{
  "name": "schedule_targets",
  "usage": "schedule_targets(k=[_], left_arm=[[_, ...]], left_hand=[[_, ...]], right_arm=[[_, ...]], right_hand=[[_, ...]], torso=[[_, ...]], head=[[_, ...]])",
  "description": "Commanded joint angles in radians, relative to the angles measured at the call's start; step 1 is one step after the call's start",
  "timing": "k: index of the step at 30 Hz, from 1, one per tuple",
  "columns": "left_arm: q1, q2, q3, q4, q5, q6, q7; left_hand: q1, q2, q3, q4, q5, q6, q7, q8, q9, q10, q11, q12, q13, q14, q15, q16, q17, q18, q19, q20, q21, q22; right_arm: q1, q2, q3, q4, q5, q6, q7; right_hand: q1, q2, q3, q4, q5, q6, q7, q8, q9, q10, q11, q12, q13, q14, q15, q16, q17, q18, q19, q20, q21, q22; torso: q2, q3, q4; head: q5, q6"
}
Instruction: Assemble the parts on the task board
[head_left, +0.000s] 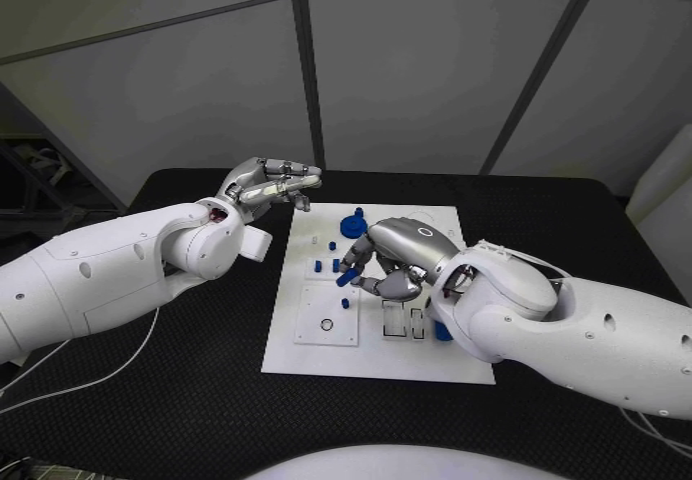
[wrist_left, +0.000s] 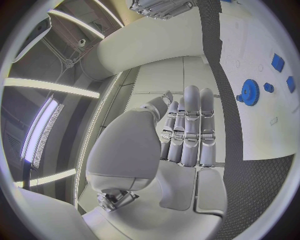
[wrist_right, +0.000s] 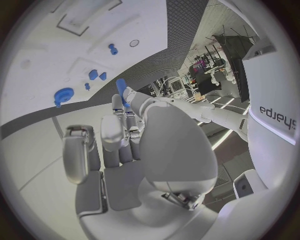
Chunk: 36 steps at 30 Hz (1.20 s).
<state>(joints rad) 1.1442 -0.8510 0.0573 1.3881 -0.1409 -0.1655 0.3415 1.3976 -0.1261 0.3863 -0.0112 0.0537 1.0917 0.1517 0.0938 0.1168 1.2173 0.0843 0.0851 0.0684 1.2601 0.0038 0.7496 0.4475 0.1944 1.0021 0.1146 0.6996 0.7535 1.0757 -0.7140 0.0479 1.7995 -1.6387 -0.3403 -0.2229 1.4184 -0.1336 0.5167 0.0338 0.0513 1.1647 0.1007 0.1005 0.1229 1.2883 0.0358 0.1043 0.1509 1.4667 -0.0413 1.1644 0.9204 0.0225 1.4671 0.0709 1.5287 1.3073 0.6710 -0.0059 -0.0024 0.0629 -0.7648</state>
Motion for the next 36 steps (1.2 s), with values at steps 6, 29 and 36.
schedule_targets(k=[6,29,36], left_arm=[[0.001,0.011,0.001,-0.001,0.003,0.015,0.002],[0.002,0.013,0.001,-0.002,0.003,0.017,0.001],[0.002,0.013,0.001,-0.003,0.003,0.017,0.001]], left_hand=[[-0.006,0.007,-0.005,-0.002,-0.005,0.003,-0.001,-0.005,0.001,-0.001,0.002,-0.001,0.001,-0.004,0.003,-0.004,-0.001,-0.013,0.000,0.000,-0.003,-0.001],[-0.006,0.007,-0.006,-0.002,-0.006,0.003,-0.001,-0.005,0.001,-0.001,0.002,-0.001,0.001,-0.004,0.003,-0.004,-0.001,-0.013,0.001,0.000,-0.004,-0.001],[-0.006,0.007,-0.006,-0.002,-0.006,0.003,-0.001,-0.005,0.001,-0.001,0.002,-0.001,0.001,-0.004,0.003,-0.004,-0.001,-0.013,0.001,0.000,-0.004,-0.001]], right_arm=[[-0.023,0.076,-0.035,-0.053,0.049,0.032,0.059],[-0.037,0.136,-0.062,-0.114,-0.048,0.140,-0.008],[-0.038,0.136,-0.063,-0.113,-0.079,0.155,-0.033]], right_hand=[[0.005,0.006,0.001,-0.010,0.005,0.004,0.004,-0.001,0.019,0.005,0.001,-0.007,0.001,0.001,-0.005,0.002,-0.003,-0.011,0.084,-0.008,-0.001,0.232],[0.001,0.005,0.000,-0.012,0.004,0.001,0.007,-0.005,0.020,0.003,0.003,-0.012,0.001,0.000,-0.003,0.001,-0.005,-0.011,0.083,-0.008,-0.003,0.231],[0.000,0.005,0.000,-0.012,0.004,0.001,0.007,-0.005,0.020,0.003,0.004,-0.013,0.001,0.001,-0.003,0.002,-0.003,-0.011,0.083,-0.008,-0.001,0.232]], torso=[[0.001,0.0001,-0.0018],[0.001,0.0018,-0.0021],[0.001,0.0020,-0.0022]], head=[[0.013,-0.006],[0.028,-0.012],[0.029,-0.013]])
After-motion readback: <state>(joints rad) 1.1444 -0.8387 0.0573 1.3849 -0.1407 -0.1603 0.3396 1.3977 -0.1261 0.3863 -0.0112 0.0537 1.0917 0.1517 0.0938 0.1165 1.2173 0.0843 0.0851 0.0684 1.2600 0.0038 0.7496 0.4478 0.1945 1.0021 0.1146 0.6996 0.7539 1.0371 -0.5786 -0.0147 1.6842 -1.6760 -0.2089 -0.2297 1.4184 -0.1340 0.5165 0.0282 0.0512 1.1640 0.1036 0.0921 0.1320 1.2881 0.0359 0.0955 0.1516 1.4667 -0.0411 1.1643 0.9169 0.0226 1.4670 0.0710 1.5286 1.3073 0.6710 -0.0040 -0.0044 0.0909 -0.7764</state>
